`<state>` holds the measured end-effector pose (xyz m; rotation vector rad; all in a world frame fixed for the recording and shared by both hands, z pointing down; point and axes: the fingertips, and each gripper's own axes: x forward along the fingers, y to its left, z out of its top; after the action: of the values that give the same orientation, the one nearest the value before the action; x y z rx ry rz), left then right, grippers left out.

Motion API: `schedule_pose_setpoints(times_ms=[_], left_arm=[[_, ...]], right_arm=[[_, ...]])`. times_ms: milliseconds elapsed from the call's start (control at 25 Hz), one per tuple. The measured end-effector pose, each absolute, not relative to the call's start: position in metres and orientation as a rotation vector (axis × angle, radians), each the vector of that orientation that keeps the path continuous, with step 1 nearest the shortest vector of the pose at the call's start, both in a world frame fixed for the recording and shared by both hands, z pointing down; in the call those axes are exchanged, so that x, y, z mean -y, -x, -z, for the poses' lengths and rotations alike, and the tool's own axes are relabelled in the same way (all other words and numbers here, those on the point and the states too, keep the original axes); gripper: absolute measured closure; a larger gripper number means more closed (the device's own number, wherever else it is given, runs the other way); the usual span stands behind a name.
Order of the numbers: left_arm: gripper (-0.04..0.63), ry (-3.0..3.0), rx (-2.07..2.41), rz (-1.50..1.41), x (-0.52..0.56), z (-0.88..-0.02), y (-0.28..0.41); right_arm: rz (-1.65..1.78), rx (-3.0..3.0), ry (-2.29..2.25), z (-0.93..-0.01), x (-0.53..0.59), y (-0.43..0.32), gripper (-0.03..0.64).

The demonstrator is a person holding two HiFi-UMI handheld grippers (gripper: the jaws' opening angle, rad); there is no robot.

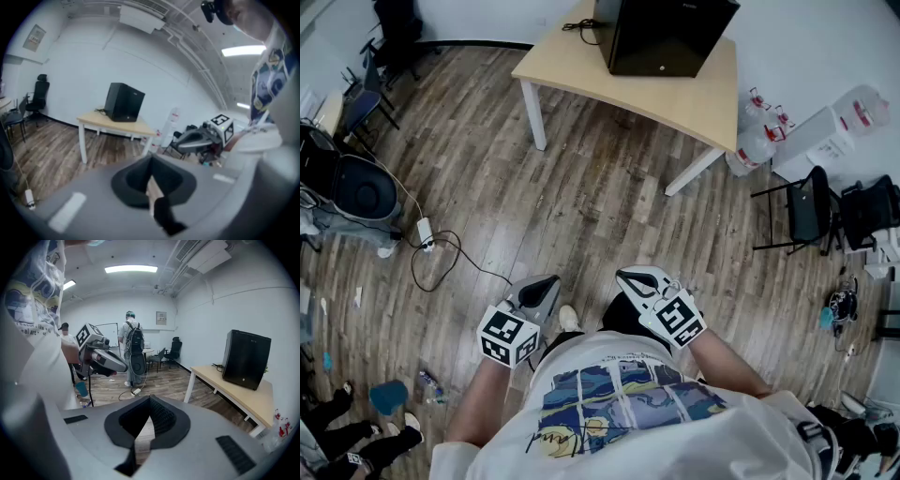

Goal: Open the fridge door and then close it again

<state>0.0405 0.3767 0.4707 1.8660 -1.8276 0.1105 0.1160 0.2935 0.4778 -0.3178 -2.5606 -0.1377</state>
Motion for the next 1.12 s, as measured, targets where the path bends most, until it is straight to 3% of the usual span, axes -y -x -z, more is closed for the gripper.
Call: schedule_pose_setpoints(times_ms=[320,720,800,1120], left_arm=[[0.586,-1.947,1.771,-0.106,-0.289,-0.464,0.002],[0.586,-1.959,1.870,-0.251,-0.146,-0.433,0.116],[0.586,-1.960,1.903,-0.256,-0.112,-0.430,0.134],[0.529,-1.991,1.905,-0.209,-0.023,-0.426,0.208]], right_arm=[[0.096,2.560,0.246,-0.487,-0.221,-0.073,0.606],[0.040,2.681,0.273,-0.465,-0.082,0.032,0.591],[0.035,2.672,0.248,-0.470,-0.052,0.038,0.540],[-0.086,2.661,0.060,-0.484,0.009,0.035,0.541]])
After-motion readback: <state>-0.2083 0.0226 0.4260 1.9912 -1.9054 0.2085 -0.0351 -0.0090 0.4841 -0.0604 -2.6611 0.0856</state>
